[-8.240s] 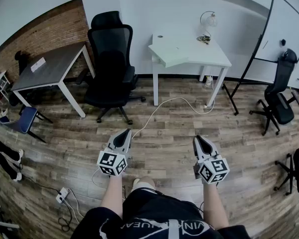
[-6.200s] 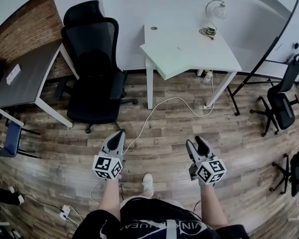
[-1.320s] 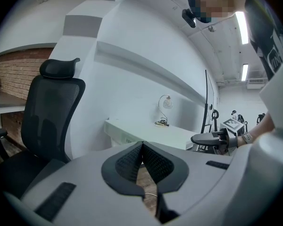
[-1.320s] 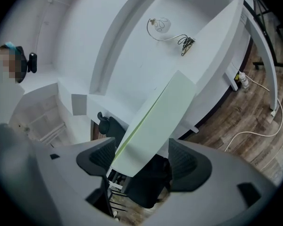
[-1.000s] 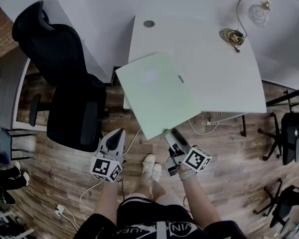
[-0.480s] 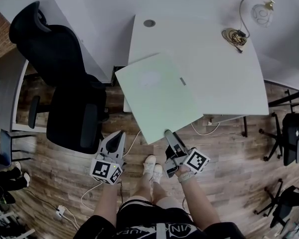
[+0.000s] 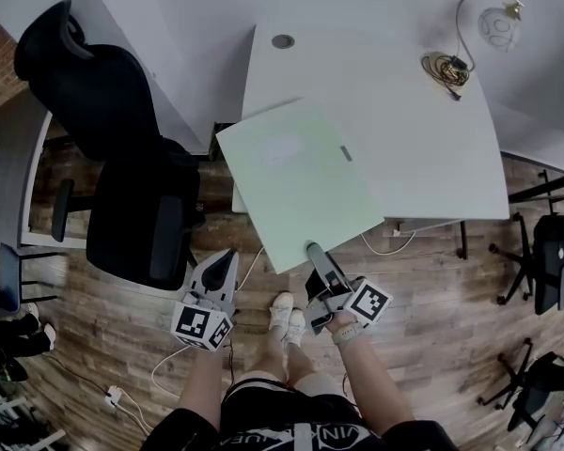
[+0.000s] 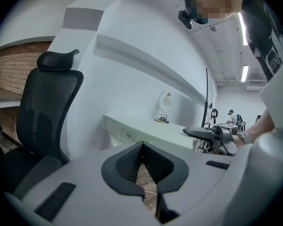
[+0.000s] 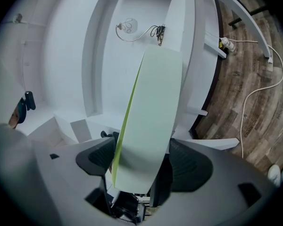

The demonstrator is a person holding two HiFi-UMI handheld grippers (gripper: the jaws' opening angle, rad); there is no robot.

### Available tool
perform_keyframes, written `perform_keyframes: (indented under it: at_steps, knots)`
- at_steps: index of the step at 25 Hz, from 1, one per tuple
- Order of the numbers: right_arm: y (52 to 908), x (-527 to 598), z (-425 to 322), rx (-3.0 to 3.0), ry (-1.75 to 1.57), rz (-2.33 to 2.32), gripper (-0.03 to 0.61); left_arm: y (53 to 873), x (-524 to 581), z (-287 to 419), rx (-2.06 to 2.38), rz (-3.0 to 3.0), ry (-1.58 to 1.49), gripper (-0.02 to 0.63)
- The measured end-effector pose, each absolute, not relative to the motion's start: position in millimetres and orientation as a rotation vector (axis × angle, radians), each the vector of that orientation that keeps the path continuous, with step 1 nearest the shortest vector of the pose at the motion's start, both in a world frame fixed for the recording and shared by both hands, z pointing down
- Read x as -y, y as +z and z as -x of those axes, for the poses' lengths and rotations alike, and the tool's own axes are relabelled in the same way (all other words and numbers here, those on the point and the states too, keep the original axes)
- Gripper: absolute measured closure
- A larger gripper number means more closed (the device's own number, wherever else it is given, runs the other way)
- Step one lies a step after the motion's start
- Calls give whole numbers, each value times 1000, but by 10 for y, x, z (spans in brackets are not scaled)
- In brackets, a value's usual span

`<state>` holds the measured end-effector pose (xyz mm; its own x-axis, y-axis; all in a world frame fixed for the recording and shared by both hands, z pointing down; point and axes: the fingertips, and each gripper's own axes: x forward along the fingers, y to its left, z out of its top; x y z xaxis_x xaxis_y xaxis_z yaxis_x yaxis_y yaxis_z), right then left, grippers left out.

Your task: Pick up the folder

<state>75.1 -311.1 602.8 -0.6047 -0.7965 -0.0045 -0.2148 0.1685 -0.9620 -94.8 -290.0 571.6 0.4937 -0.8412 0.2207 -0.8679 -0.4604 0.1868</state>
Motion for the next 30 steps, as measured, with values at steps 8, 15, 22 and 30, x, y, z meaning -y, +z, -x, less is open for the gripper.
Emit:
perform_keyframes:
  at_steps: [8,15,22,30]
  knots:
    - [6076,3232,-664,-1889,-1475,940,242,5774,2874,983,1459,-2455,143,600]
    - [6117,3311,-605,-1866,-1487,940,242,5804,2860,1058,1477,-2442,137,600]
    - [6138,3389,-555,-1824,-1491,933,242,5805,2833,1116,1480,-2432,139,600]
    - [6193,3437,-517,-1771,-1520,925,242,5830,2811,1177,1482,-2414,154,600]
